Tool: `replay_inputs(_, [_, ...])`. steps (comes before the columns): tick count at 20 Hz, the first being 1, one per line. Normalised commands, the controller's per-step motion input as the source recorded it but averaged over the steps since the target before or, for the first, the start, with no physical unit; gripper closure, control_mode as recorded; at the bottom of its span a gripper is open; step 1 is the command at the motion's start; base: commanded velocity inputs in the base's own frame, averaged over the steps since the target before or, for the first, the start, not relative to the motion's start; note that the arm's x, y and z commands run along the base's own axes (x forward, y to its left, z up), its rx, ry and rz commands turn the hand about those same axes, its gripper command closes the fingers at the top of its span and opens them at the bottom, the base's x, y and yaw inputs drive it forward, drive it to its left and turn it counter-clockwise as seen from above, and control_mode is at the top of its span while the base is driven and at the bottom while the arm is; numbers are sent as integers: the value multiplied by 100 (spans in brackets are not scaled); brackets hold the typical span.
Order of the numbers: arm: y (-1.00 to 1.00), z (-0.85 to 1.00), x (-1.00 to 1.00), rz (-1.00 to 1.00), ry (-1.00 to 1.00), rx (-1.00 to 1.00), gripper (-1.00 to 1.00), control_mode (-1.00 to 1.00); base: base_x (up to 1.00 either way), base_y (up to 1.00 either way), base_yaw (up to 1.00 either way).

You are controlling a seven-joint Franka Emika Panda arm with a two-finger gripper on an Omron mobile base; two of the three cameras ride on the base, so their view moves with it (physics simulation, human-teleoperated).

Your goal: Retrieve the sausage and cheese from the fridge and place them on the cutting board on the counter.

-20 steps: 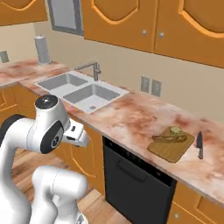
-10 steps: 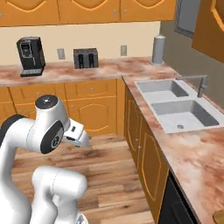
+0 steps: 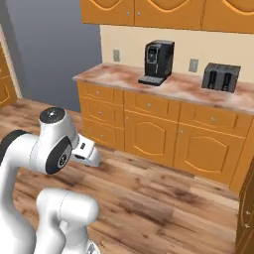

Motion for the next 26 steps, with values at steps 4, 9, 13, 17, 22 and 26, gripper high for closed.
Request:
replay_inputs(4, [0,0,0,0,0,0,-100,100,97,0,75])
replay_inputs(9, [0,0,0,0,0,0,-100,100,100,0,50])
replay_inputs(13, [0,0,0,0,0,0,-100,100,100,0,19])
replay_inputs(17, [0,0,0,0,0,0,-100,100,100,20,2])
replay_inputs(22, [0,0,0,0,0,0,-100,100,100,26,16])
replay_inputs(26, [0,0,0,0,0,0,-100,100,100,18,34])
